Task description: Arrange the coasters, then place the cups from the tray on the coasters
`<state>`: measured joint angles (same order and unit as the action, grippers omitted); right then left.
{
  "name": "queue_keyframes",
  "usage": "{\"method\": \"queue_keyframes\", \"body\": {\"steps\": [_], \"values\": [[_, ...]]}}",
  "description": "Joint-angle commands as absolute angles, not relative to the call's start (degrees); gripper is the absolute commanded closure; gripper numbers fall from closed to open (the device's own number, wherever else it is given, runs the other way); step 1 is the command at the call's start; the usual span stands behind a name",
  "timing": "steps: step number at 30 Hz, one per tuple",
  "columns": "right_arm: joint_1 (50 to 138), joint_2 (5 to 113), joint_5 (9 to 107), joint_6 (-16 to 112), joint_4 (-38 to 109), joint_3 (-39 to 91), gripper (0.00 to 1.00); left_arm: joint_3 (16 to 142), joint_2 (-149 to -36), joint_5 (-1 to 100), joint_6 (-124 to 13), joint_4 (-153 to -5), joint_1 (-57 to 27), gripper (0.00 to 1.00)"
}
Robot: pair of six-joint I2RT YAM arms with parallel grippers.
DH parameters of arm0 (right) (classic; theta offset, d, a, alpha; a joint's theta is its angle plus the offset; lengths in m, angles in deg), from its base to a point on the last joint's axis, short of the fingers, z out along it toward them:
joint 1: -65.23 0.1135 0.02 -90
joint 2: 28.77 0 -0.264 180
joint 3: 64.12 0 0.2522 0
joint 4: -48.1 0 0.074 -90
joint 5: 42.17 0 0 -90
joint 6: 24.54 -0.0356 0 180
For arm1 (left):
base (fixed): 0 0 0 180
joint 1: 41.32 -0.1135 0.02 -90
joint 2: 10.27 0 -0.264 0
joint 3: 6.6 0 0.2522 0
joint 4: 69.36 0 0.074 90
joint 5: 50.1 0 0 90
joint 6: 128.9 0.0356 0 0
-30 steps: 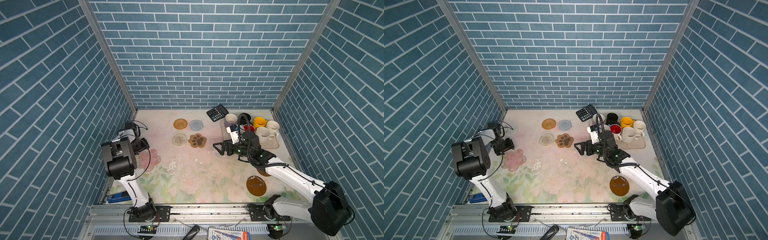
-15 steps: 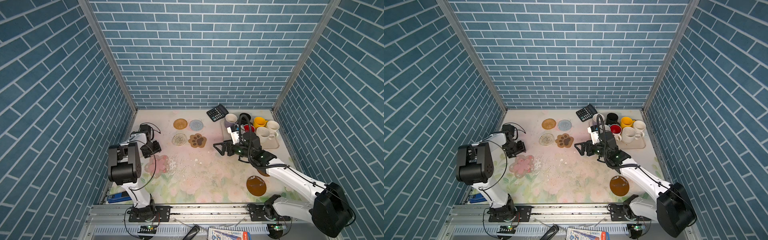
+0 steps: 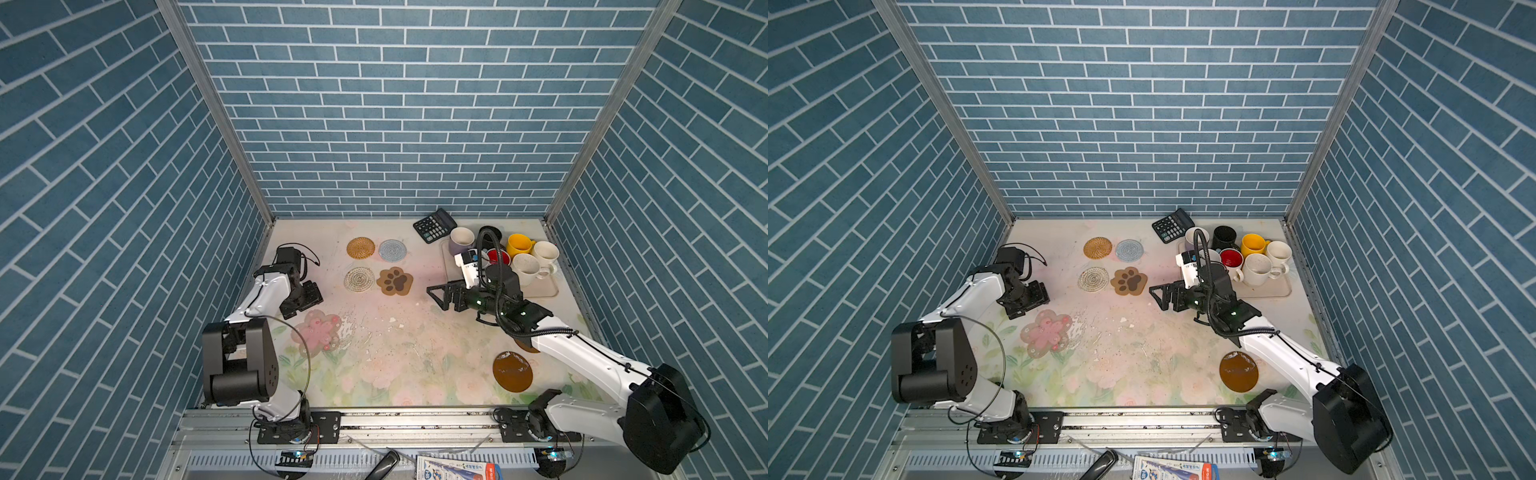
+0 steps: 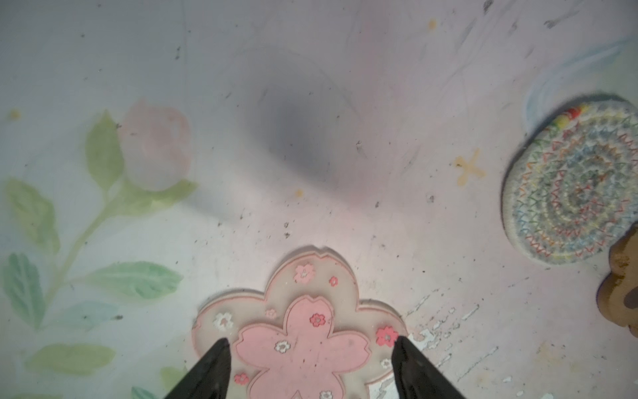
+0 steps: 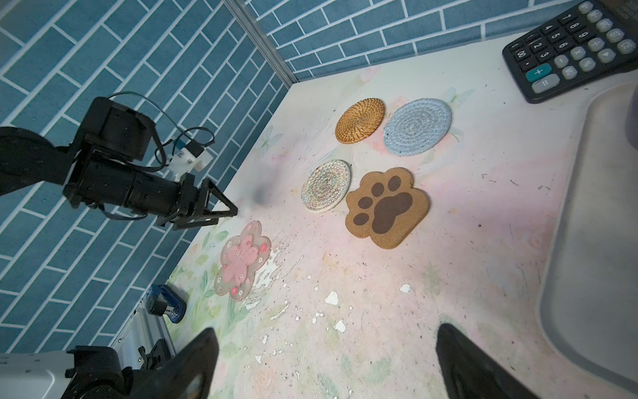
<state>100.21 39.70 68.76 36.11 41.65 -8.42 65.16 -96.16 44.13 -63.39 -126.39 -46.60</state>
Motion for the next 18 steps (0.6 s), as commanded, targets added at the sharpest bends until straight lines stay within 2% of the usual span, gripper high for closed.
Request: {"method": "queue_keyframes", "body": {"steps": [1,13,18], "values": [[100.2,40.2,68.2,35.8,42.4,-9.5,0.02,60.8,-92.9,41.4,-66.2,-128.7,-46.6,0.22],[100.3,40.3,68.0,35.9,42.4,-9.5,0.02,53.5,-88.9,39.6,-68.9,-124.0,-46.6,0.22],[100.3,39.8,68.0,35.9,42.4,-9.6,0.02,49.8,-88.2,34.4,-71.5,-122.6,-46.6,0.2]]}}
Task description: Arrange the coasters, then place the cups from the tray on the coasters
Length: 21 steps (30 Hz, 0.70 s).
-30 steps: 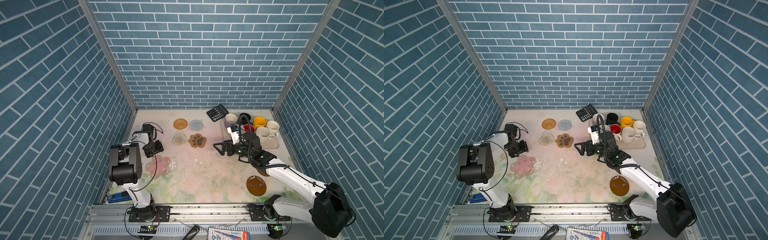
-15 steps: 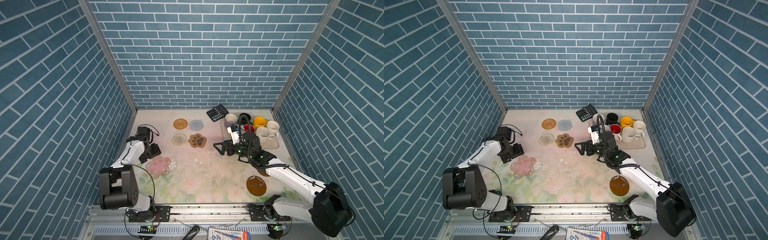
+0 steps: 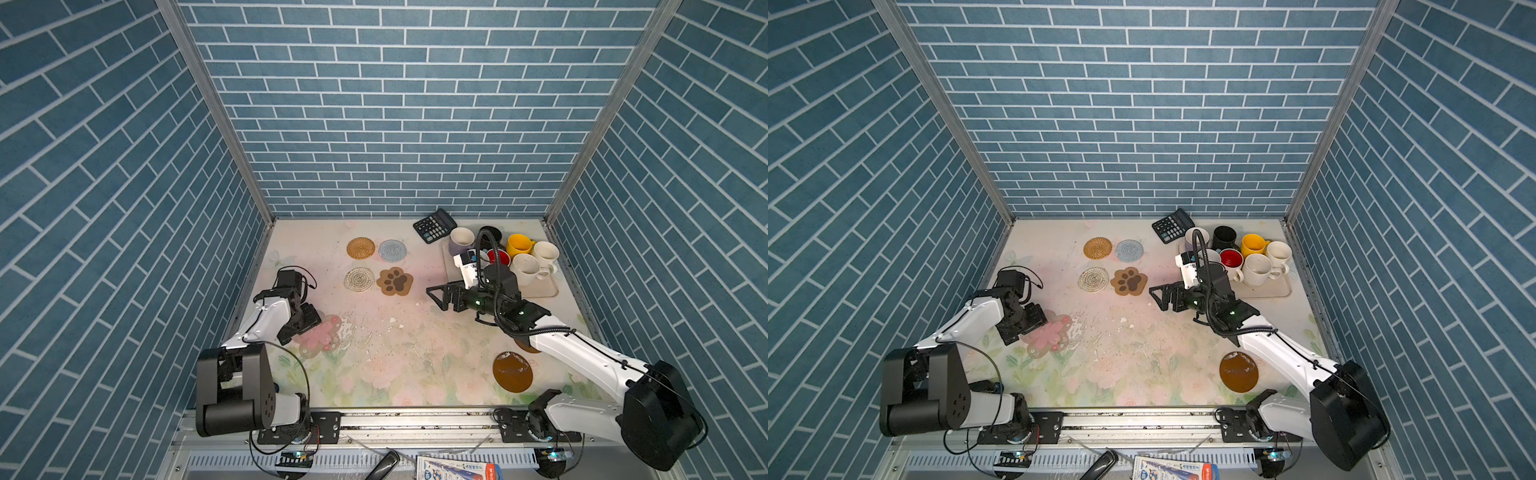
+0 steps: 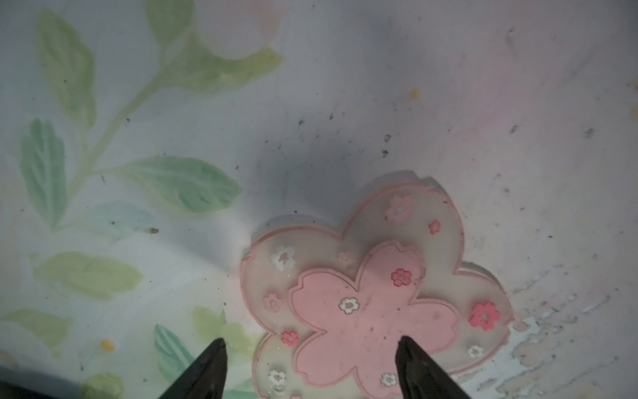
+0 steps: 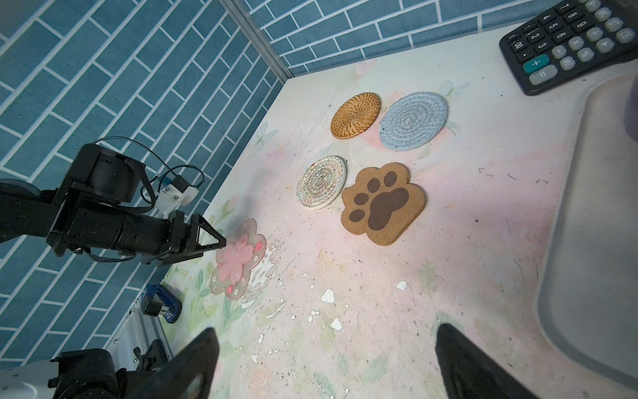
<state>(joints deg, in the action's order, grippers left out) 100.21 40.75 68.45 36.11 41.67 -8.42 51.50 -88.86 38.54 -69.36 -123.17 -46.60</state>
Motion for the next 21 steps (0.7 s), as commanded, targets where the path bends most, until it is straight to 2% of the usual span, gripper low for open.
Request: {"method": "queue_keyframes", "body": {"steps": [1,9,21], "values": [[100.3,39.9,68.1,35.8,42.4,-9.8,0.02,49.1,-88.2,33.7,-71.7,-121.9,-46.6,0.2],[100.3,39.9,68.3,35.7,42.7,-9.7,0.02,47.3,-91.1,37.1,-70.9,-114.8,-46.6,0.21],[100.3,40.6,68.2,35.7,42.8,-9.6,0.02,44.7,-92.0,41.7,-72.0,-110.2,-45.2,0.29]]}}
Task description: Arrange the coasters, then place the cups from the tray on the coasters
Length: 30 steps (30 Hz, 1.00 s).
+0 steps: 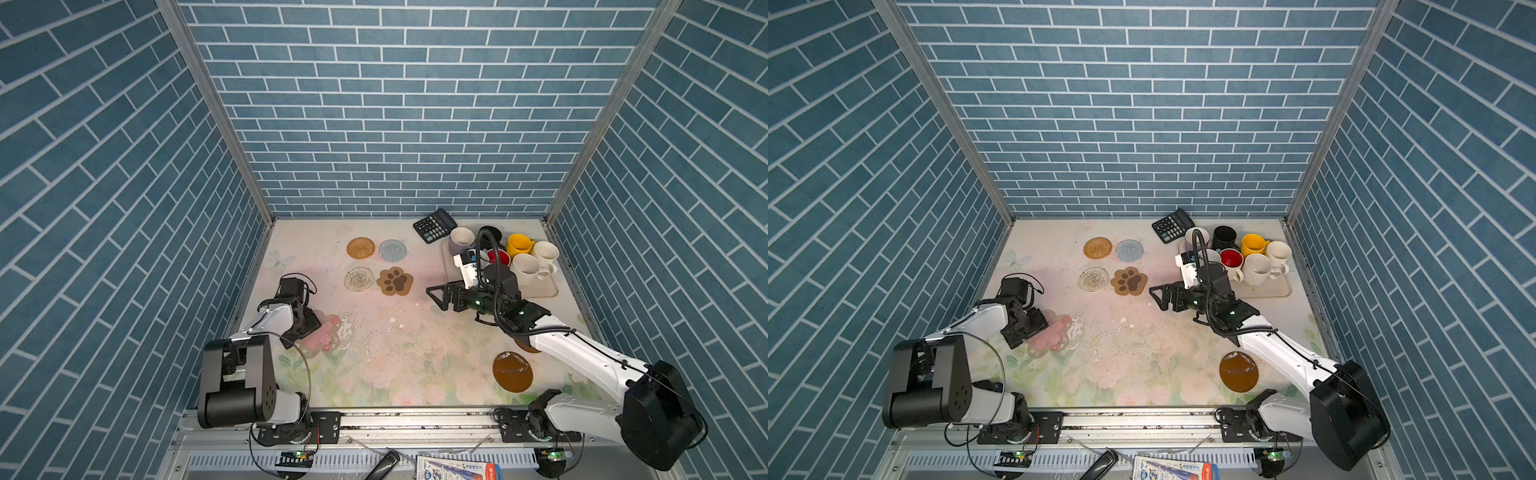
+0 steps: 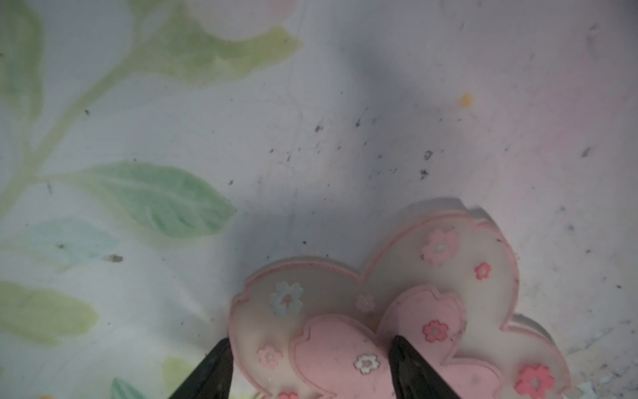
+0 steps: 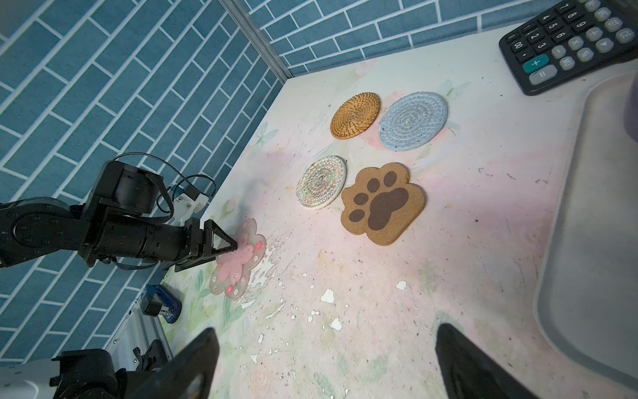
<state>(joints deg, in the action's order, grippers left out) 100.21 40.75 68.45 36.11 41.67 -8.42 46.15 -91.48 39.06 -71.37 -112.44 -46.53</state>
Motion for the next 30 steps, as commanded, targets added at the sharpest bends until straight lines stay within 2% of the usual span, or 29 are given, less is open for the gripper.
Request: {"method": "queue_keyframes", "body": {"steps": [1,14,22,30], "values": [[100.3,40.7,68.2,35.7,42.8,-9.6,0.02,44.6,-91.8,41.7,-72.2,-110.3,-44.7,0.3],[100.3,42.1,68.2,35.7,43.1,-9.4,0.02,45.4,-92.3,42.1,-79.1,-109.0,-34.9,0.31],[100.3,42.2,68.2,35.7,43.1,-9.5,0.02,49.5,-97.0,41.0,-81.7,-108.3,-28.2,0.31],[100.3,42.0,68.1,35.8,42.9,-9.4,0.02,53.6,-100.8,40.0,-83.1,-108.1,-25.3,0.31]]}}
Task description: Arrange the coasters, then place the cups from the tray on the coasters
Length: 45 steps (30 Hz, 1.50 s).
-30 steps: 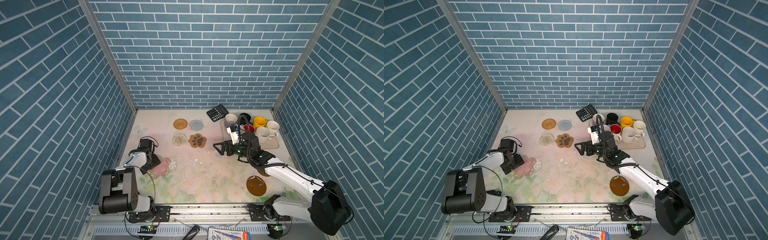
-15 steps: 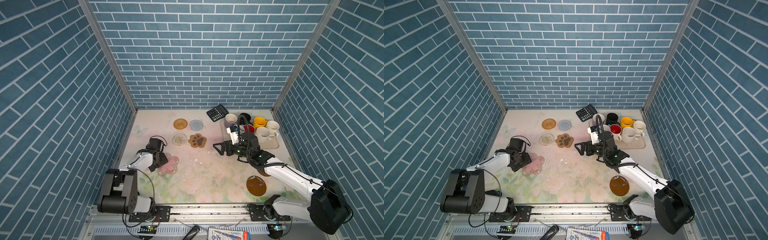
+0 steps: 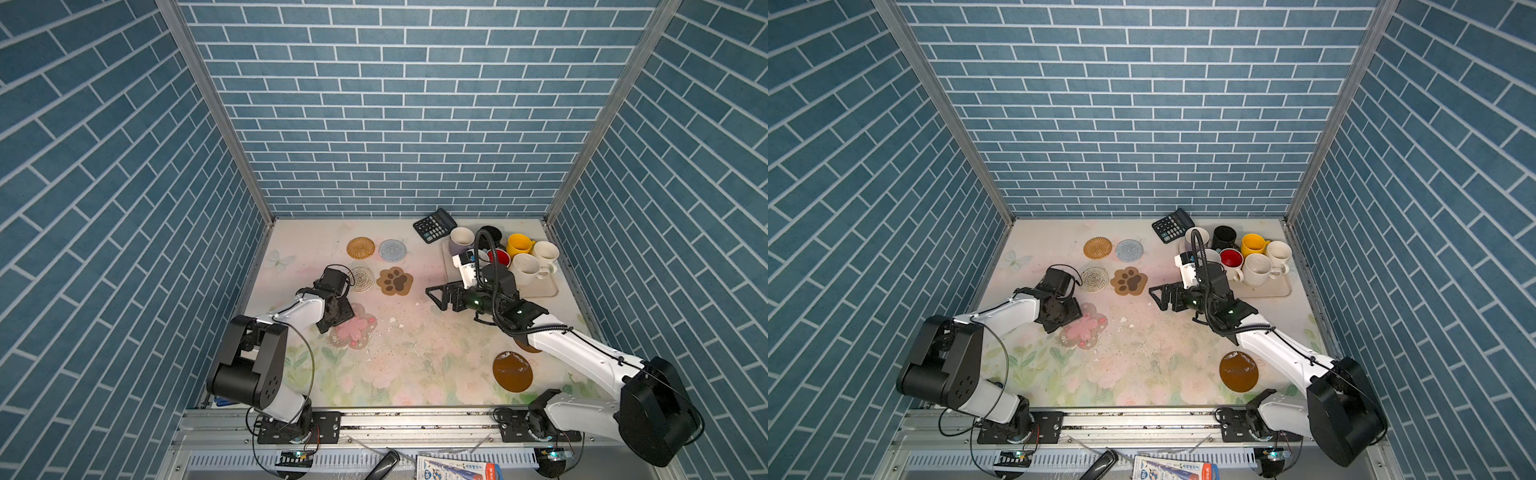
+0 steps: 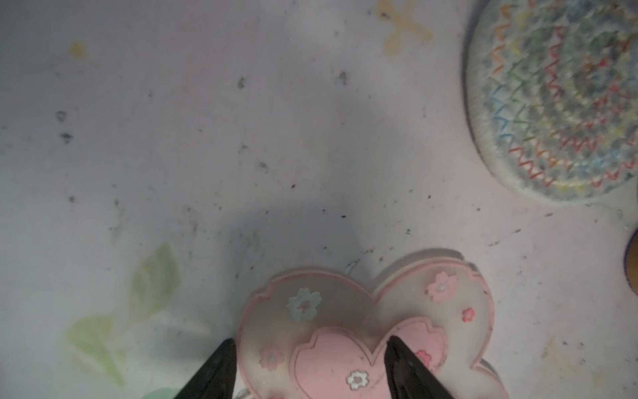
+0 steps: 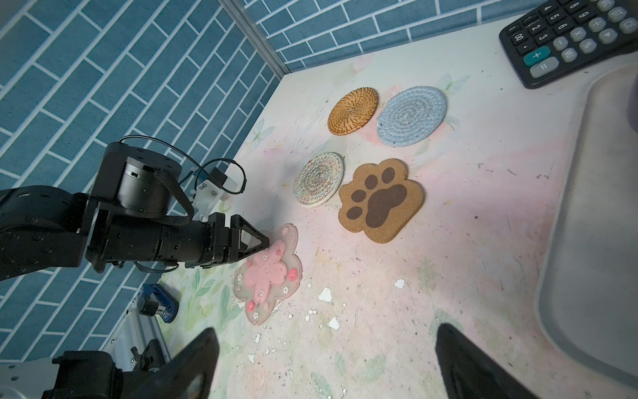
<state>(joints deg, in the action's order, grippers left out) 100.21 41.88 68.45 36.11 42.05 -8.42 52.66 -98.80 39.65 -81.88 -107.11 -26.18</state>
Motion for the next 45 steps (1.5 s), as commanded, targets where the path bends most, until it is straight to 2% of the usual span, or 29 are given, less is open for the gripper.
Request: {"method": "queue_keyframes", "body": {"steps": [1,9,14,19,30,45], "values": [[100.3,42.0,68.1,35.8,42.9,-9.4,0.02,54.0,-101.1,40.0,-83.1,-108.2,-25.3,0.31],[100.3,41.8,68.1,35.9,42.8,-9.5,0.02,56.9,-100.5,39.2,-82.2,-110.8,-25.3,0.31],[100.3,41.6,68.2,35.8,42.8,-9.5,0.02,59.5,-94.6,34.4,-78.5,-119.1,-25.3,0.26],[100.3,41.6,68.5,35.7,42.7,-9.4,0.02,56.5,-89.7,34.8,-78.3,-122.6,-24.0,0.25],[100.5,41.6,68.2,35.9,42.4,-9.2,0.02,47.6,-87.2,38.0,-81.6,-118.8,-17.1,0.24],[101.1,43.5,66.9,37.8,40.6,-8.2,0.01,41.8,-90.4,41.2,-81.0,-111.1,-15.7,0.23]]}}
